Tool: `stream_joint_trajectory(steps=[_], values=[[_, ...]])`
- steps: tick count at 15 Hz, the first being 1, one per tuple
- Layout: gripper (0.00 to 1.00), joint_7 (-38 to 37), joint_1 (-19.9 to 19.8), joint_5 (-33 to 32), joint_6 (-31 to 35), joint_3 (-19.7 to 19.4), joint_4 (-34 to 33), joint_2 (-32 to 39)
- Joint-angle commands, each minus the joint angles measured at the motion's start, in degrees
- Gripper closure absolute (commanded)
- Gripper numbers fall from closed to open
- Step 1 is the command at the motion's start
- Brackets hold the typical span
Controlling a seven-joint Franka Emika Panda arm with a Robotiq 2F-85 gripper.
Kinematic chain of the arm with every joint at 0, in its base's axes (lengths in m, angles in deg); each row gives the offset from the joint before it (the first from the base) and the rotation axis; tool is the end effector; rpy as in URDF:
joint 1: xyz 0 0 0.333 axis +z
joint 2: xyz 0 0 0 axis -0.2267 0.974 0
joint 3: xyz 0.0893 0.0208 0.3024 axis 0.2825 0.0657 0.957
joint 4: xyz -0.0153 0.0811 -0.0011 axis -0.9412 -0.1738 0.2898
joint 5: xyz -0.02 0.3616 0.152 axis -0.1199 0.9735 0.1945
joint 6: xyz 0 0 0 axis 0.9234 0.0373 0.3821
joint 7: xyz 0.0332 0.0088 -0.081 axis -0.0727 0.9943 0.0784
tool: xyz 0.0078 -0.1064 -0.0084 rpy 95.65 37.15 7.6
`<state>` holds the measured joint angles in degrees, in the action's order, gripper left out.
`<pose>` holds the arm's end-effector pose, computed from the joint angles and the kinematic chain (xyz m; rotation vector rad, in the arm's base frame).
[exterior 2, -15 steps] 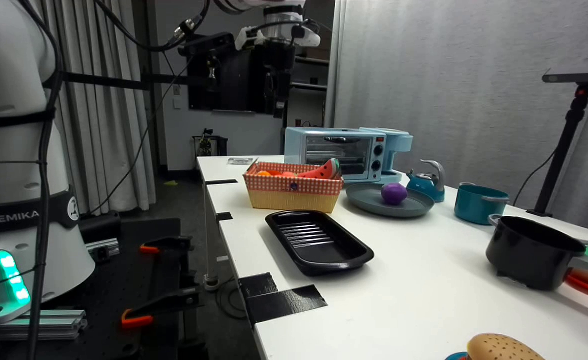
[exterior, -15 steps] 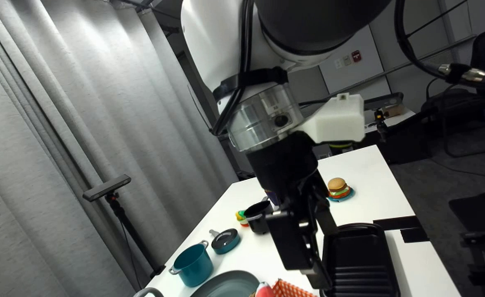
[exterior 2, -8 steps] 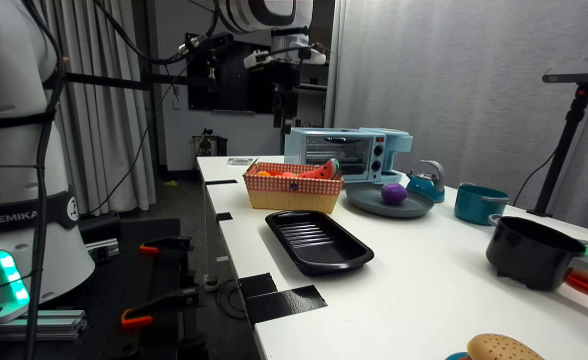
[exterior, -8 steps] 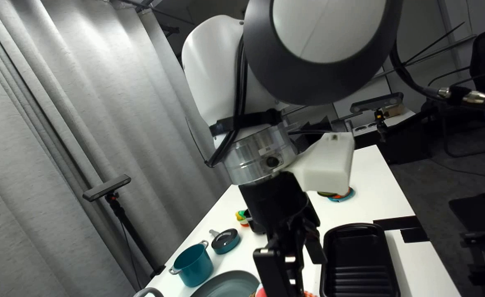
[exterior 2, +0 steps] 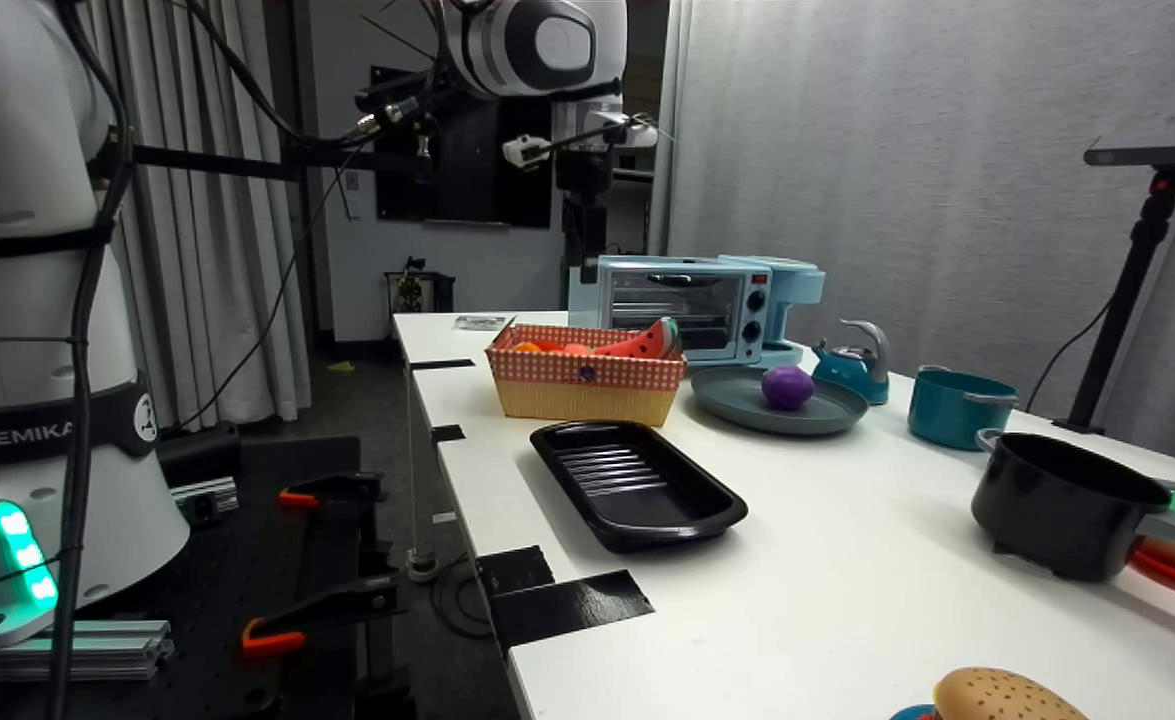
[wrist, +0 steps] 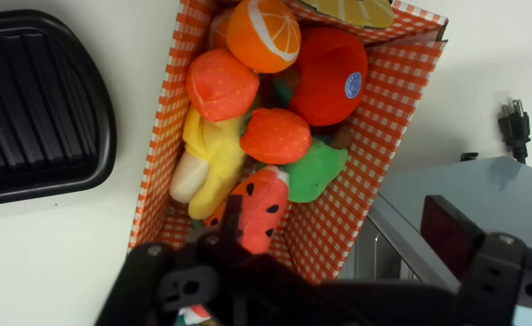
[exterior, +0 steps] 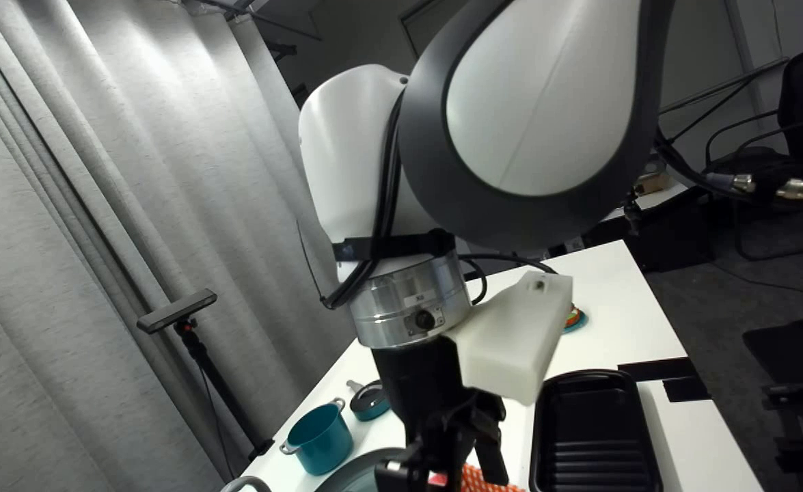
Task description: Put the watermelon toy on the plate
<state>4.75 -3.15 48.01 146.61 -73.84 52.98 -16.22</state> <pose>0.4874 0.2131 0.3643 -2.9822 0.1951 -0.1329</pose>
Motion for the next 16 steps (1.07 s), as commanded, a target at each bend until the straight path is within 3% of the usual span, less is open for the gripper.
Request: stream_joint_trajectory(steps=[1,8,16], values=[[0.00,-5.4,0.7,-0.2,4.2,-1.0,-0.2,1.6],[0.00,-9.5,0.3,-0.6,6.2,-3.0,1.4,1.6],[0.00,-10.4,0.3,0.1,9.2,-4.5,0.3,6.2]])
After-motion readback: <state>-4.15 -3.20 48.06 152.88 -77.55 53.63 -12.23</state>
